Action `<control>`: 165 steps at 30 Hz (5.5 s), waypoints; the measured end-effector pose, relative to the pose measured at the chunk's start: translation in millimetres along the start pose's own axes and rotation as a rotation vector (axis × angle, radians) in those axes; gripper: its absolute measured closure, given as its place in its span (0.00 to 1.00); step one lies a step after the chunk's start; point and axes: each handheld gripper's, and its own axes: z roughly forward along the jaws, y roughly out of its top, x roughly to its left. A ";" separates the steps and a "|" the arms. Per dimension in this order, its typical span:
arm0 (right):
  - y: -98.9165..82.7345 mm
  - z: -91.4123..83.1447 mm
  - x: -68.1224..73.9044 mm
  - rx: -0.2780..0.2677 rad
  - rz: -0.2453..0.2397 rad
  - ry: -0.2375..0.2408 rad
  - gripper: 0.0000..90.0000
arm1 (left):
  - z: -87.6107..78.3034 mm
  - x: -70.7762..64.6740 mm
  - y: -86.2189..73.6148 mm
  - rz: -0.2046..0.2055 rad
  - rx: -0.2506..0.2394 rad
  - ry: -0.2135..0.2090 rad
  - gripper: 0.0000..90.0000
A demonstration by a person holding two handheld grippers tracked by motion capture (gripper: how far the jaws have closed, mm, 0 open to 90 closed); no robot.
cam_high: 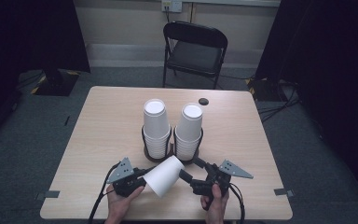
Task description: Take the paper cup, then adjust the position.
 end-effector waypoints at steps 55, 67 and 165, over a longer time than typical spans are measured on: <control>-54.0 26.8 32.2 0.342 -0.983 -0.431 0.13 | 15.4 8.1 55.8 -0.084 0.411 -0.049 0.95; -59.4 32.6 40.8 0.367 -1.183 -0.452 0.13 | 23.1 5.8 59.3 -0.071 0.485 -0.055 0.95; -43.1 52.7 50.7 0.240 -1.046 -0.283 0.12 | 26.1 5.7 40.3 -0.142 0.158 0.000 0.46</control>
